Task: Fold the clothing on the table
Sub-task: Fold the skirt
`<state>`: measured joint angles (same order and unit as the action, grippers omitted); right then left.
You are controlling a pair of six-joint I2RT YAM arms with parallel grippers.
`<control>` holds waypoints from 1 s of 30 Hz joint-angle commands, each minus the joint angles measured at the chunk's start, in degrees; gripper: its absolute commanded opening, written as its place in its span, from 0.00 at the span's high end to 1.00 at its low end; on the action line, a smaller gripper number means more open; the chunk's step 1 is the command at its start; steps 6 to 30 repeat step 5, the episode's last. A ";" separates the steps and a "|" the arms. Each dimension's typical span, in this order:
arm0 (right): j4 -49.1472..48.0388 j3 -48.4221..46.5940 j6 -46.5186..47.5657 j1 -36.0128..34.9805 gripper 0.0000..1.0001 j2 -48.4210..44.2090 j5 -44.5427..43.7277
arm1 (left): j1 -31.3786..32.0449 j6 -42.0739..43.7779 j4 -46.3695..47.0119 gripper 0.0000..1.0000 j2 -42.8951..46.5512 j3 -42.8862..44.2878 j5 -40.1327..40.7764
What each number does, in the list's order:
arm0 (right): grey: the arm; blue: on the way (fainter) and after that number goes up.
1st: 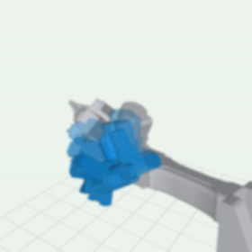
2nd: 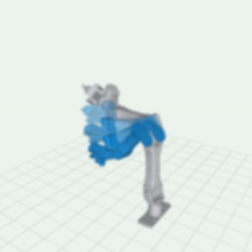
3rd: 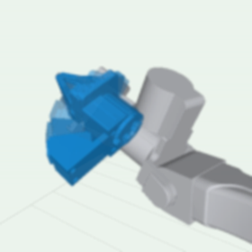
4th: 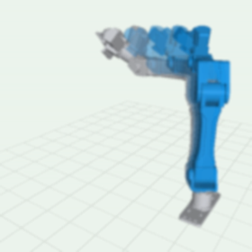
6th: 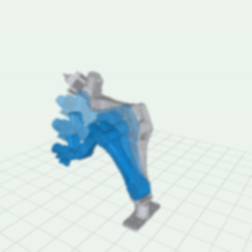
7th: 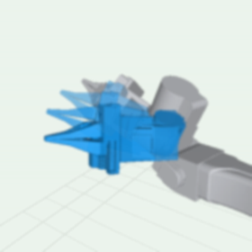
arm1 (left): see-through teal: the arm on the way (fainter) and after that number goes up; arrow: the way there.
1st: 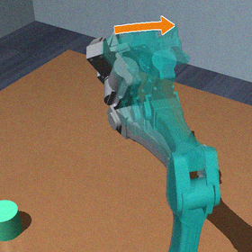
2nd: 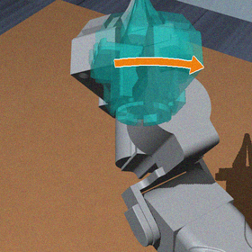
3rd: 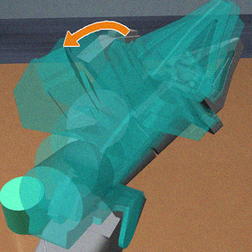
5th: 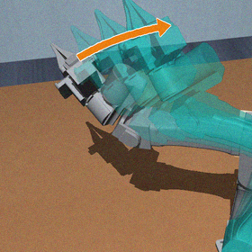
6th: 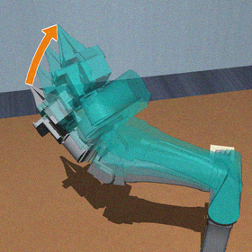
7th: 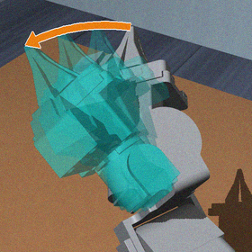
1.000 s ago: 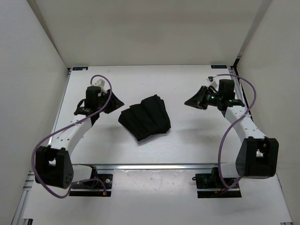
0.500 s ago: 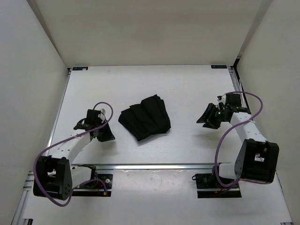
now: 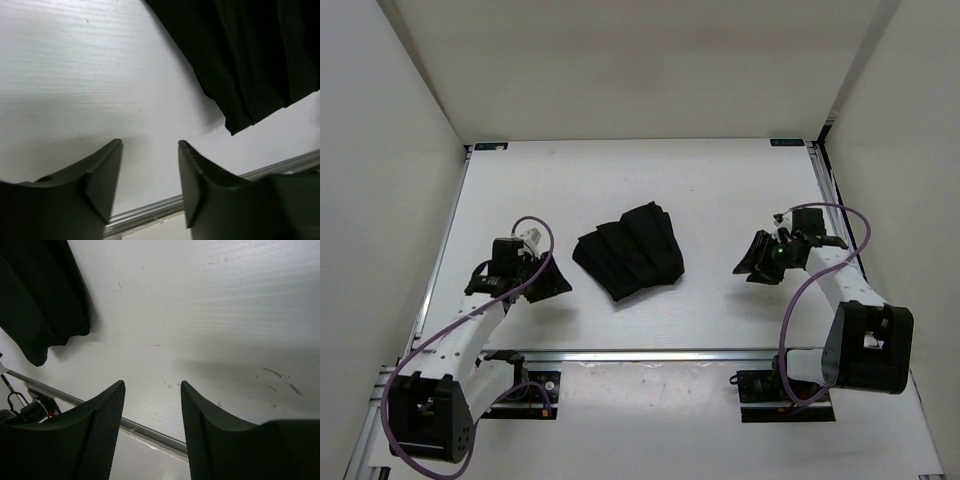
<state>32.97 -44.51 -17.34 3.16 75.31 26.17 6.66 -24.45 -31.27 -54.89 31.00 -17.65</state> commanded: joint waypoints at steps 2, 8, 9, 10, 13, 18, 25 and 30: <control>-0.98 0.92 1.61 0.53 0.47 -2.01 0.72 | -1.64 0.28 0.07 0.47 -1.26 -1.82 -4.84; -1.59 1.97 1.35 0.36 0.46 -2.80 1.25 | -0.95 0.72 -0.54 0.50 -3.46 -1.30 -5.47; -1.59 1.97 1.35 0.36 0.46 -2.80 1.25 | -0.95 0.72 -0.54 0.50 -3.46 -1.30 -5.47; -1.59 1.97 1.35 0.36 0.46 -2.80 1.25 | -0.95 0.72 -0.54 0.50 -3.46 -1.30 -5.47; -1.59 1.97 1.35 0.36 0.46 -2.80 1.25 | -0.95 0.72 -0.54 0.50 -3.46 -1.30 -5.47; -1.59 1.97 1.35 0.36 0.46 -2.80 1.25 | -0.95 0.72 -0.54 0.50 -3.46 -1.30 -5.47; -1.59 1.97 1.35 0.36 0.46 -2.80 1.25 | -0.95 0.72 -0.54 0.50 -3.46 -1.30 -5.47; -1.59 1.97 1.35 0.36 0.46 -2.80 1.25 | -0.95 0.72 -0.54 0.50 -3.46 -1.30 -5.47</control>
